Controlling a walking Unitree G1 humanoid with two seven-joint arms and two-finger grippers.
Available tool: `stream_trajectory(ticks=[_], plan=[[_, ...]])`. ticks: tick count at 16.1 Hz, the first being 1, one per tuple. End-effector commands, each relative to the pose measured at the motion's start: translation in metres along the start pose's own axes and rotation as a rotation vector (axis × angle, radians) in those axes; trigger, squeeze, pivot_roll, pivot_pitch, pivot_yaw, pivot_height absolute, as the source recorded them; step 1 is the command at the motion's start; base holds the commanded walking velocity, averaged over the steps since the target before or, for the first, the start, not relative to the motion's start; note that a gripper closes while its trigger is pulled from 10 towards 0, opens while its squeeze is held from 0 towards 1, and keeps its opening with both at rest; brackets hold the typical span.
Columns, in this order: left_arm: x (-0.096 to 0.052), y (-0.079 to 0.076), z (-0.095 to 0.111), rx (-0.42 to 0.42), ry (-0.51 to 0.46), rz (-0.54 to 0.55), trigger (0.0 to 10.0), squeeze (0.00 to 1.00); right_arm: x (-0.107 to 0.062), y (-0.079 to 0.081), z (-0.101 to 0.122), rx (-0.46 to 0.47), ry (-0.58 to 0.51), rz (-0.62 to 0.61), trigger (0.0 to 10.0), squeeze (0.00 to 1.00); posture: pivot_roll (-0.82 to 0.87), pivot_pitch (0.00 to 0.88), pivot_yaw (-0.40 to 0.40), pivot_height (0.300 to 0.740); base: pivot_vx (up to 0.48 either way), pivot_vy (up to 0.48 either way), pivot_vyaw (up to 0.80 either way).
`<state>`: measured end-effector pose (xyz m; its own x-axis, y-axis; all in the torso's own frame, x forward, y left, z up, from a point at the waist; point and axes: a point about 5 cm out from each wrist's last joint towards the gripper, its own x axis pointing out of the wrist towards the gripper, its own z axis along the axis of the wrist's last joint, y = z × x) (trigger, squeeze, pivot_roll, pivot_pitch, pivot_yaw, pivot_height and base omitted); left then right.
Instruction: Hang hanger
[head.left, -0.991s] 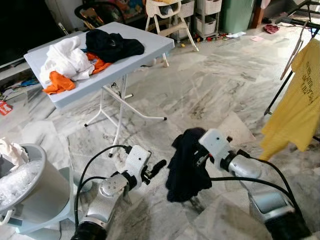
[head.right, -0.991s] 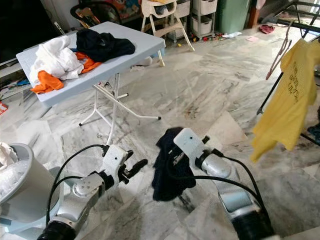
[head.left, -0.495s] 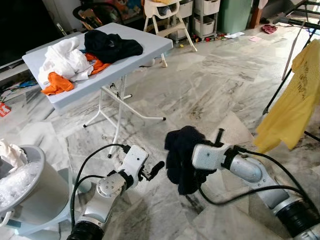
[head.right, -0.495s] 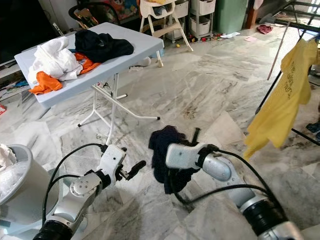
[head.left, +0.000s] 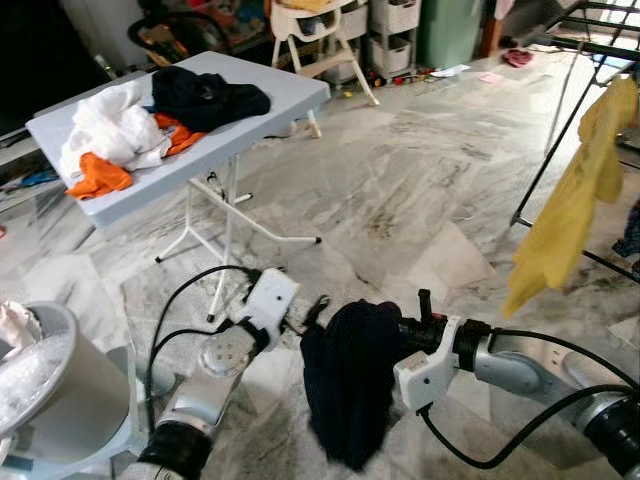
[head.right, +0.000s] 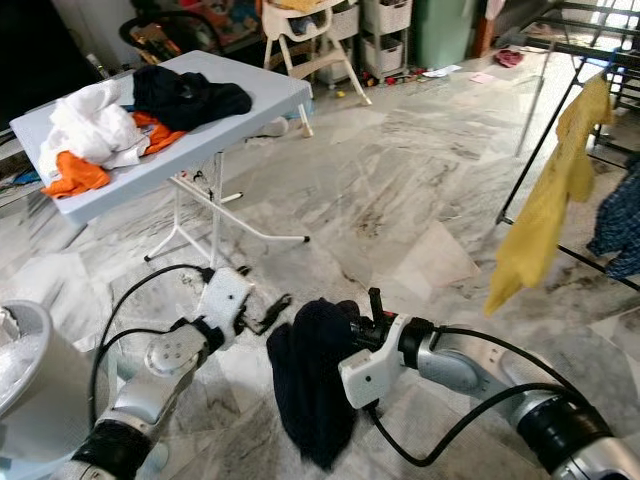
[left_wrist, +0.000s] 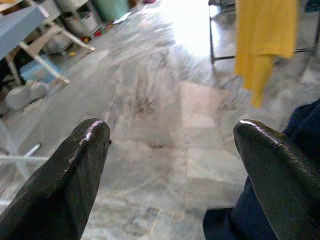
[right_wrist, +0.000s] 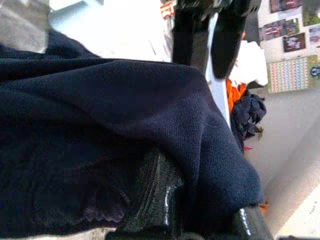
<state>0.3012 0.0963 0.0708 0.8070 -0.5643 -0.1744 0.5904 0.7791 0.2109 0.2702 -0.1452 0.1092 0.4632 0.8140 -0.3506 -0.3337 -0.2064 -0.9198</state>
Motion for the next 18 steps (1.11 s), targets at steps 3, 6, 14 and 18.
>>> stream_trajectory(ticks=[3,6,14,18], plan=[[0.000,-0.009,0.007,-0.035,-0.044,-0.134,10.0,1.00,0.003,-0.017,-0.006,-0.015,0.006,-0.071,0.0,0.00,-0.20,0.022,0.184,0.740,0.000,0.000,0.00],[-0.009,0.007,0.010,-0.037,-0.074,-0.141,10.0,1.00,0.004,-0.014,-0.022,-0.015,0.084,-0.091,0.0,0.00,-0.20,0.024,0.185,0.740,0.000,0.000,0.00],[-0.016,-0.014,0.001,-0.005,-0.009,-0.385,10.0,0.67,0.022,-0.032,-0.029,0.051,0.133,-0.247,0.0,0.00,-0.19,0.019,0.187,0.740,0.000,0.000,0.00],[-0.014,-0.013,-0.005,-0.019,0.009,-0.331,10.0,0.00,0.023,-0.060,-0.018,0.194,0.072,-0.469,0.0,0.00,-0.20,0.019,0.183,0.740,0.000,0.000,0.00]])
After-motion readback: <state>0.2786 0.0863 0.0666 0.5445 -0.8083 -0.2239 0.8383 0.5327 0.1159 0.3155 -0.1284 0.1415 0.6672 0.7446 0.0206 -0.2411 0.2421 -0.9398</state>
